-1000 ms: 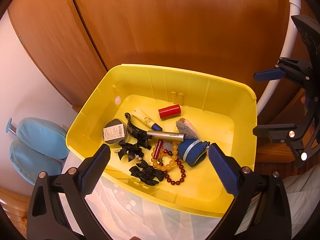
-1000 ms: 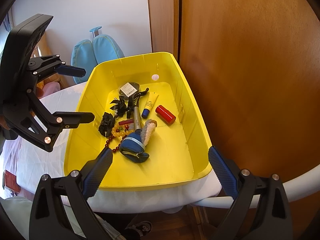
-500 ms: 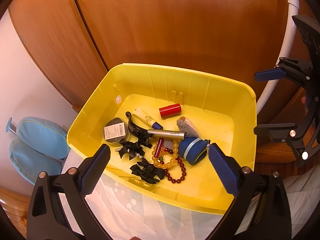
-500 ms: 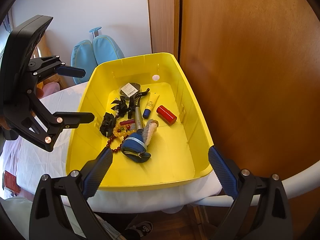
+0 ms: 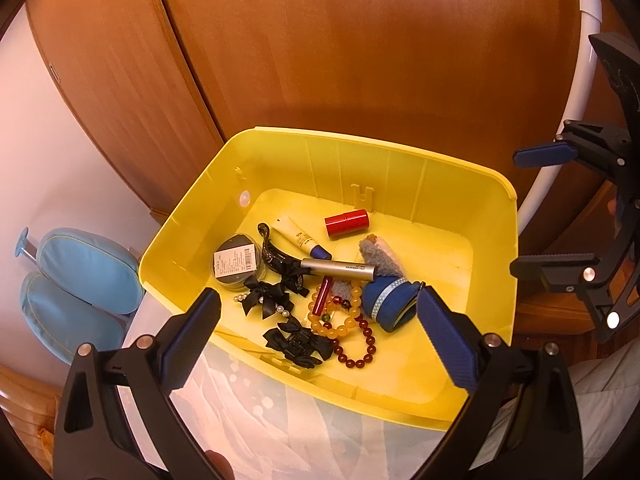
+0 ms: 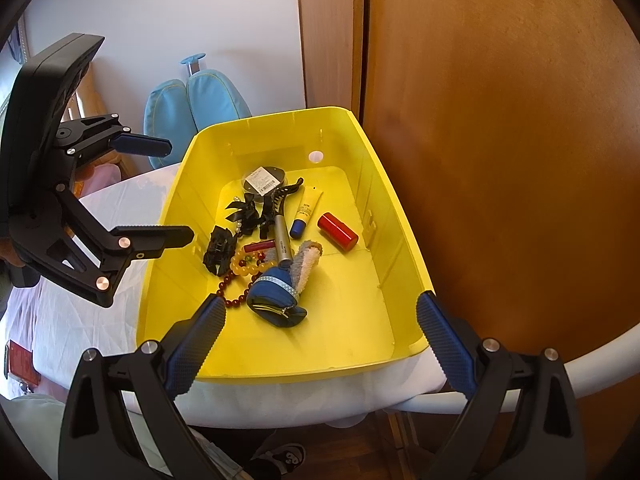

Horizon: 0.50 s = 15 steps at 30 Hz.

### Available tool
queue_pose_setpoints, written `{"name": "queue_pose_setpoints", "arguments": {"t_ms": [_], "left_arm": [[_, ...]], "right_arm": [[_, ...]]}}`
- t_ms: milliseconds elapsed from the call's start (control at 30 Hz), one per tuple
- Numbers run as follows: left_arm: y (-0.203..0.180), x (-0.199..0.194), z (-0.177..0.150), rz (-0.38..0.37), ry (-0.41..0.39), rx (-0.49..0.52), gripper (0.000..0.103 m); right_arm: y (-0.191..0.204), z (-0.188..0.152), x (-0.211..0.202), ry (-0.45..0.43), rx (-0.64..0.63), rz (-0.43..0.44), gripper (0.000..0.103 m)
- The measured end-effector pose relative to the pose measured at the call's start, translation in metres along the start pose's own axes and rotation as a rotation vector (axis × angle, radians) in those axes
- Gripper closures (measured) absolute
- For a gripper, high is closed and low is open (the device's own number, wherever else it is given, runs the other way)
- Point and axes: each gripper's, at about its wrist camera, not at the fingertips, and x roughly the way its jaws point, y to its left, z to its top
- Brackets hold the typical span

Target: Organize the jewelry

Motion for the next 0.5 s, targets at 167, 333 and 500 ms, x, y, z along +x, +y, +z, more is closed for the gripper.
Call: {"name": "queue_pose_setpoints", "arguments": {"t_ms": [167,333,500], "left_arm": [[0.0010,0.0003,0.0009,0.029,-0.009,-0.015,0.007],[0.0015,-0.0010,0.0021,0.025,-0.014,-0.026,0.007],[0.0027,-0.0002,0.0020,0.030,-0.008,-0.030,0.007]], "right_arm": [[0.0018,-0.0004,-0.0007,-0.005,0.000,-0.001,0.006],[0.0011,-0.0003,-0.0001,-0.002,0.003,-0.002,0.006],[0.0014,-0.0005,0.0000,-0.003,0.003,-0.001,0.006]]}}
